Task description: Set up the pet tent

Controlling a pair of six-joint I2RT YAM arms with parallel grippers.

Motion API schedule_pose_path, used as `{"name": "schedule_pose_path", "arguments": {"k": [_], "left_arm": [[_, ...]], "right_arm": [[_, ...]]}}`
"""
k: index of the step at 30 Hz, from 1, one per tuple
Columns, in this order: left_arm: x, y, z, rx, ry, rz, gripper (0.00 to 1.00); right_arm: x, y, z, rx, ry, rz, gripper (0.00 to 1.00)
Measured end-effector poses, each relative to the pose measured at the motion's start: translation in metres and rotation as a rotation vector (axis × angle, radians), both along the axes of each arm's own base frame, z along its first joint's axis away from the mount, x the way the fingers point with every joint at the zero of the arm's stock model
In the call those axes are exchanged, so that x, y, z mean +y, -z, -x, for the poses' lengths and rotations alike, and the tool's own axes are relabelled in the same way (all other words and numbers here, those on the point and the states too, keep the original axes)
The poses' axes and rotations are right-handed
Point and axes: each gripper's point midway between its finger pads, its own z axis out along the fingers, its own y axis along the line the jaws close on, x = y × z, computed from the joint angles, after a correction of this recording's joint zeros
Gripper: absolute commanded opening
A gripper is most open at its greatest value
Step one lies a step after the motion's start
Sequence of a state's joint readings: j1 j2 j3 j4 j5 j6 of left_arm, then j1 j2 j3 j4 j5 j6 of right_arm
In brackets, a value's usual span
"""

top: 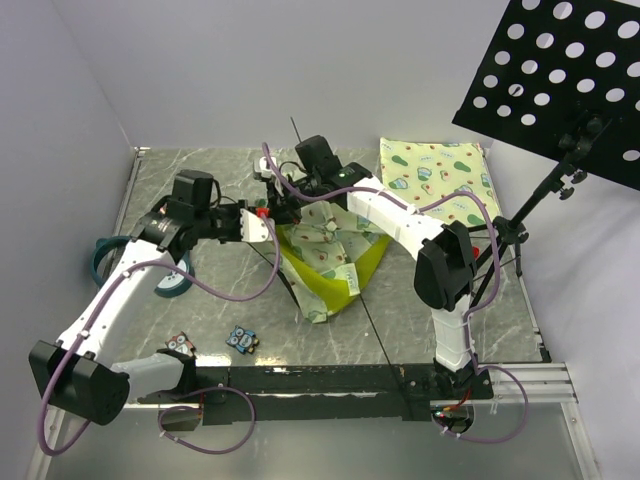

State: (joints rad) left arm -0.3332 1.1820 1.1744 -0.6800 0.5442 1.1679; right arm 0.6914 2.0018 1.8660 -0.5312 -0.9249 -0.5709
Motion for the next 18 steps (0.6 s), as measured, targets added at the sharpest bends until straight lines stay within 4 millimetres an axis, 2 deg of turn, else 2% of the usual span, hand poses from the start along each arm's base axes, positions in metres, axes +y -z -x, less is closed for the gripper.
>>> {"name": "schedule_pose_path", "arguments": {"k": [5,12,14,18], "left_arm": [[-0.004,0.016,-0.001,0.040,0.009,-0.015,0.26],[-0.004,0.017,-0.006,0.028,-0.002,-0.023,0.24],[-0.005,0.017,-0.005,0.034,0.000,-0.020,0.28],[-0.004,0.004,0.003,0.084,0.007,0.056,0.46]], "right_arm": [[0.005,-0.005,0.000,-0.012,-0.007,-0.023,0.00],[0.005,-0.005,-0.002,-0.018,0.001,-0.022,0.00],[0.005,-0.005,-0.002,-0.020,0.000,-0.021,0.00],[0.004,-0.006,-0.003,-0.020,-0.002,-0.025,0.00]]}}
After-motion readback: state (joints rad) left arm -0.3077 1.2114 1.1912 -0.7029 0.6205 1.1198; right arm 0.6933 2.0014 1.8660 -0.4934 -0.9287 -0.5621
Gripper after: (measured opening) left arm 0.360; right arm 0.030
